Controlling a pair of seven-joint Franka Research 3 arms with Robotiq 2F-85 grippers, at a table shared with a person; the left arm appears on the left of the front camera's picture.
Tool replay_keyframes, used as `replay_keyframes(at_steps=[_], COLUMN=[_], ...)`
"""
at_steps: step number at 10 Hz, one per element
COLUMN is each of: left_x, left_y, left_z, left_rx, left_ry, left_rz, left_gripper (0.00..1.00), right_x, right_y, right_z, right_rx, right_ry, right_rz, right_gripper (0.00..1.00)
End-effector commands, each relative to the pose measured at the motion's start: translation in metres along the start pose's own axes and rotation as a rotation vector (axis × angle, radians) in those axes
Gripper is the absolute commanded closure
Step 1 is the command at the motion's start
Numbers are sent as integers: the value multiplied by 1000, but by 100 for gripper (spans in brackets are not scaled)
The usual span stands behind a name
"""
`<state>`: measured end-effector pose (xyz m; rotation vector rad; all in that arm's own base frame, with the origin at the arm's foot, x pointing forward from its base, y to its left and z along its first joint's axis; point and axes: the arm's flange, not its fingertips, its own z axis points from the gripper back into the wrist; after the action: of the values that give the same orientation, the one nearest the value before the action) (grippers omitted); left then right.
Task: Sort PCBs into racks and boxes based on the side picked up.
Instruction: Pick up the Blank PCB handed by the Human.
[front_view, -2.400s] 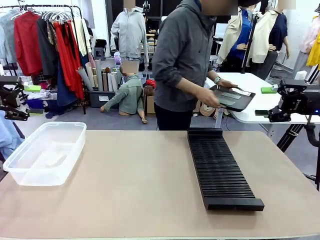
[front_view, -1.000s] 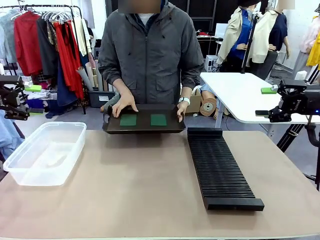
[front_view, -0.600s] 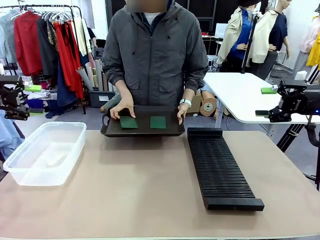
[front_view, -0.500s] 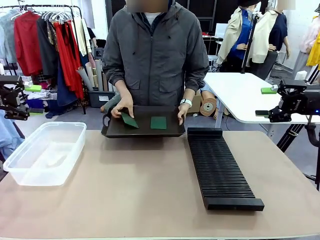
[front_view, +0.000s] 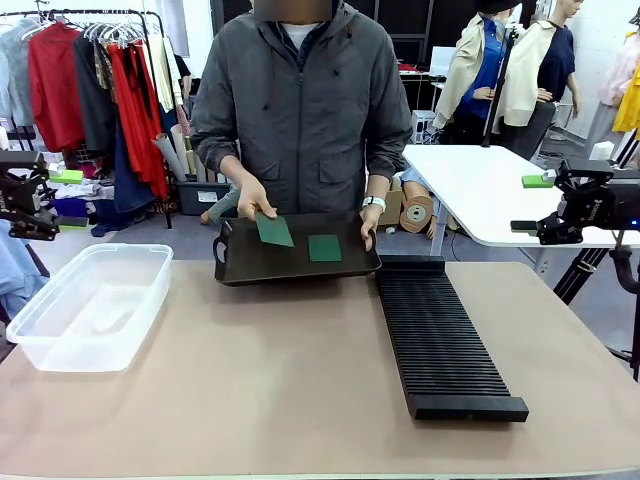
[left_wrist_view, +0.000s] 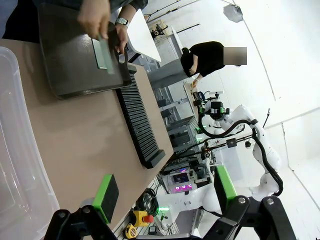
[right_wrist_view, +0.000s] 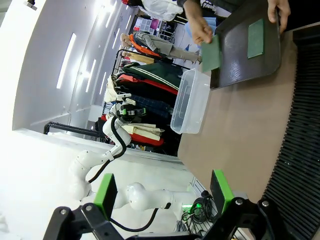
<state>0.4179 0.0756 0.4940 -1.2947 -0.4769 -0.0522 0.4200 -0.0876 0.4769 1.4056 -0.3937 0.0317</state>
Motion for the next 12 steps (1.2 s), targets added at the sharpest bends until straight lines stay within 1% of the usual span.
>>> replay_keyframes(at_steps=[1, 8, 9, 12], left_x=[0, 0, 0, 2], left_y=[-4, -4, 0, 27], left_z=[1, 1, 0, -28], left_rx=[4, 4, 0, -52], left_ry=[-6, -6, 0, 39], left_rz=[12, 12, 0, 23], left_gripper=[0, 0, 0, 0], right_x=[1, 1, 1, 1], right_y=[3, 3, 3, 3], right_z=[2, 2, 2, 2], right_rx=[-1, -1, -1, -1], right_ry=[13, 13, 13, 13], right_rz=[-1, -1, -1, -1], right_gripper=[0, 0, 0, 0])
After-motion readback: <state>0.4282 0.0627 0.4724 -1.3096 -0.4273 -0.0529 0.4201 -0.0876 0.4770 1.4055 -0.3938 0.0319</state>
